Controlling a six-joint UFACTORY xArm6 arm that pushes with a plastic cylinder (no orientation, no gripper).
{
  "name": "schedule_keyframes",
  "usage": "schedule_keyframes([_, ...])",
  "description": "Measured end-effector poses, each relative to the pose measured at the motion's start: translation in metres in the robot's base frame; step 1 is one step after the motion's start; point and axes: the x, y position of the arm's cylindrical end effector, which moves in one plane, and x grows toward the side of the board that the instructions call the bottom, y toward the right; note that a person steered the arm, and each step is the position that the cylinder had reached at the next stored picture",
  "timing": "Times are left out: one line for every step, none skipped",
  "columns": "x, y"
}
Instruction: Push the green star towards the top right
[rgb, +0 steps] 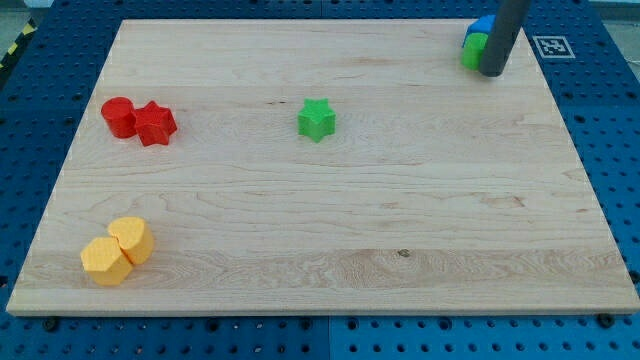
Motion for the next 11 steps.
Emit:
schedule_keyframes([0.027,0.000])
schedule_keyframes([0.060,-0.026])
schedule_keyframes([0.029,-0.092])
schedule_keyframes([0.020,-0.185])
schedule_keyframes([0.020,-0.288])
schedule_keyframes([0.048,-0.344])
schedule_keyframes([0.073,-0.333])
schedule_keyframes([0.073,-0.288])
schedule_keyframes([0.089,-0.242])
schedule_keyframes([0.117,-0.223])
schedule_keyframes([0.140,-0.211])
